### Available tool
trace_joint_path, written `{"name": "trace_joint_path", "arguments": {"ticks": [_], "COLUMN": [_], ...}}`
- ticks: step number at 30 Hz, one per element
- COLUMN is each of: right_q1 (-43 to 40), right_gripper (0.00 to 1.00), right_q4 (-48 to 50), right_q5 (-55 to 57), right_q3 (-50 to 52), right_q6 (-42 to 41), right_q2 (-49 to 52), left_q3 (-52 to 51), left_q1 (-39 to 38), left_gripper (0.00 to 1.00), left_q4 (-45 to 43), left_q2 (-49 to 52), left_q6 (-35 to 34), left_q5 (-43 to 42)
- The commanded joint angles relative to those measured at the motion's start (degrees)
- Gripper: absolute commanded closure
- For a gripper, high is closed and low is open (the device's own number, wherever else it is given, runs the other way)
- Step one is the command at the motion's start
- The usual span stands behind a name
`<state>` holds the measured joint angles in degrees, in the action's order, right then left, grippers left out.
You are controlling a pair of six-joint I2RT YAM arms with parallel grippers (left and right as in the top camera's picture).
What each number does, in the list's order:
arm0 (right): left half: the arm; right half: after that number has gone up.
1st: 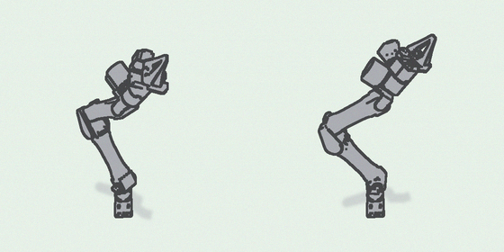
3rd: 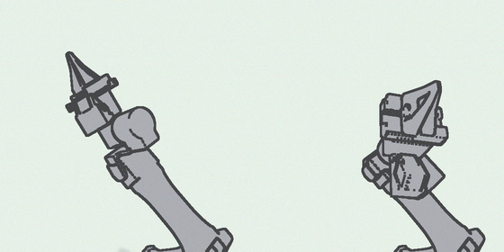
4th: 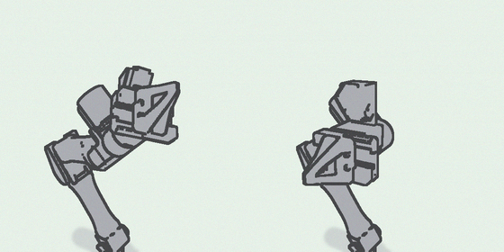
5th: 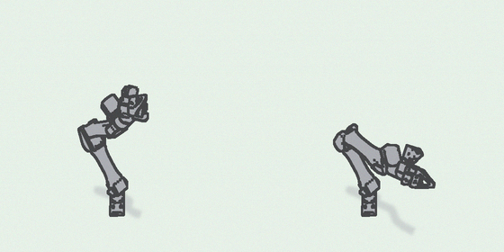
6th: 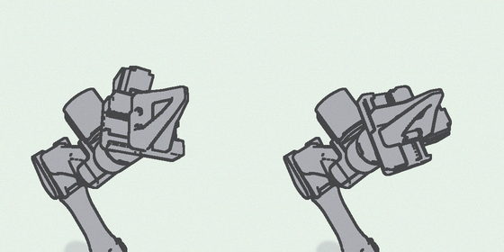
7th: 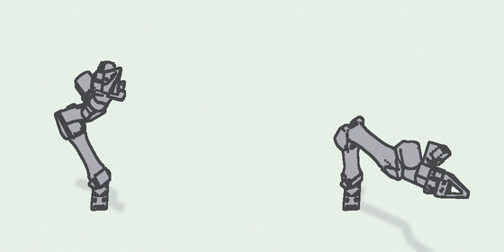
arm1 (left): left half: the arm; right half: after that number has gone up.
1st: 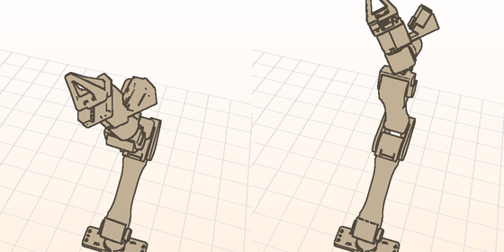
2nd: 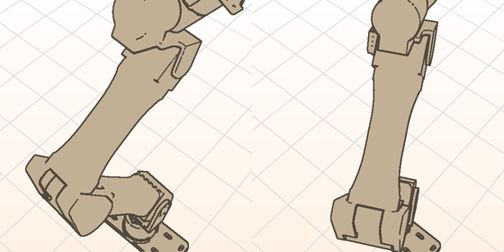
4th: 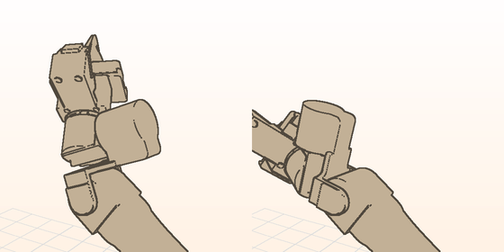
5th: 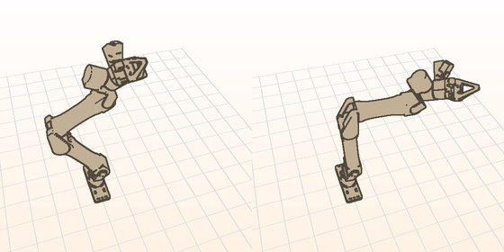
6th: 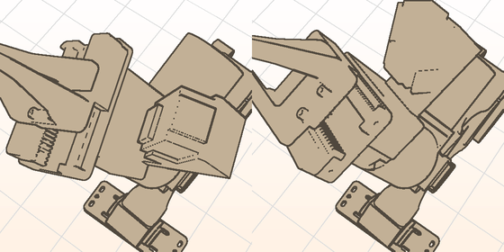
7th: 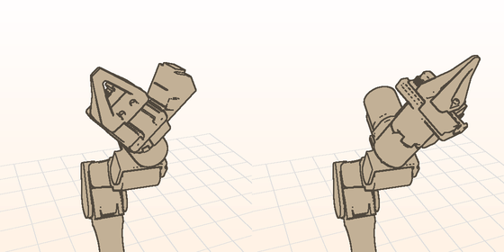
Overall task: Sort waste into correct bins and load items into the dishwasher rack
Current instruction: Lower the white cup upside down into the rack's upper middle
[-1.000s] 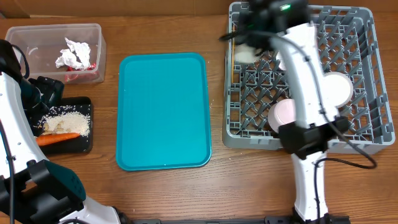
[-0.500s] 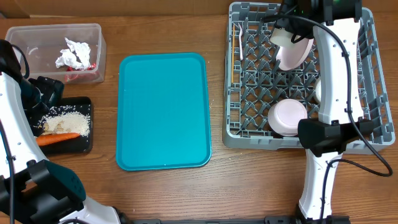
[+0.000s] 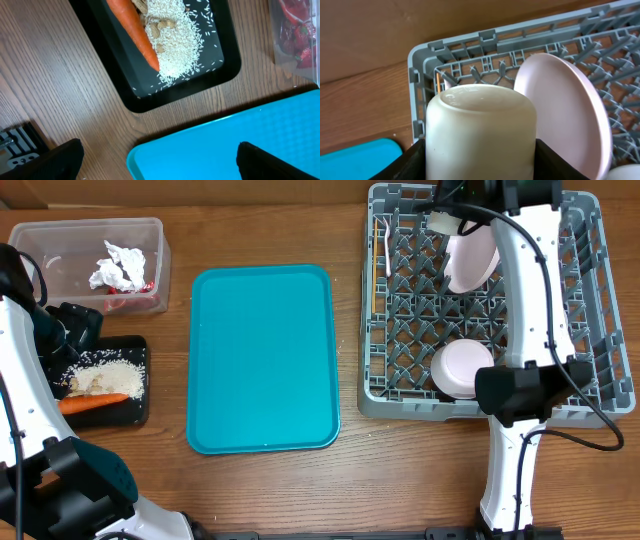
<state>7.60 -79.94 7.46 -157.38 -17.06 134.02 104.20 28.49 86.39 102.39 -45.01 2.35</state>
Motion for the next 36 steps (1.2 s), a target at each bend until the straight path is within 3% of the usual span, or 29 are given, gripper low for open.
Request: {"name": "trace_joint_path", "arguments": {"ticks": [1,14,36], "right_q1": [0.2,0.5,0.5], "right_gripper": [0.49,0.49,0.48], "right_q4": [3.0,16.3,10.7], "right_q5": [0.0,-0.6,-3.5], "right_q3": [3.1,18.8,20.5], "right_q6": [1.1,6.9,7.9], "right_q2": [0.8,0.8,1.7], "left_q3": [-0.3,-0.3,-0.3], "left_q1": [-0.6,-0.6,-0.6], "left_gripper": [0.00,0.00,0.00], "left_q4": [0.1,0.1,0.1], "left_q2": [0.7,0.7,0.7], "left_q6": [-0.2,-0.2,-0.2], "left_q5": [0.2,0.2,0.2]}}
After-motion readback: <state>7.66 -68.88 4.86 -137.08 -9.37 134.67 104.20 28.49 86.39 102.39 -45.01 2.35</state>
